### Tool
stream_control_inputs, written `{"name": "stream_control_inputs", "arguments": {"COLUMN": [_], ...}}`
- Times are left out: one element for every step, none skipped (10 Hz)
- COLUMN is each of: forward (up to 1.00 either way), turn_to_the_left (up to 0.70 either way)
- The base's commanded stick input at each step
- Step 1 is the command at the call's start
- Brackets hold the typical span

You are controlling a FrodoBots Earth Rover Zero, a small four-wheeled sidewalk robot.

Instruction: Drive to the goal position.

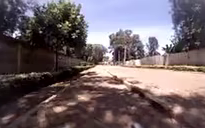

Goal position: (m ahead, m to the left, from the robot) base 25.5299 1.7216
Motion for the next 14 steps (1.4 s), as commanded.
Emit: {"name": "stream_control_inputs", "arguments": {"forward": [0.70,0.70,0.70,0.70,0.70,0.70,0.70,0.70,0.70,0.70,0.70,0.70,0.70,0.70], "turn_to_the_left": [0.00,0.00,0.00,0.00,0.00,0.00,0.00,0.00,0.00,0.00,0.00,0.00,0.00,0.00]}}
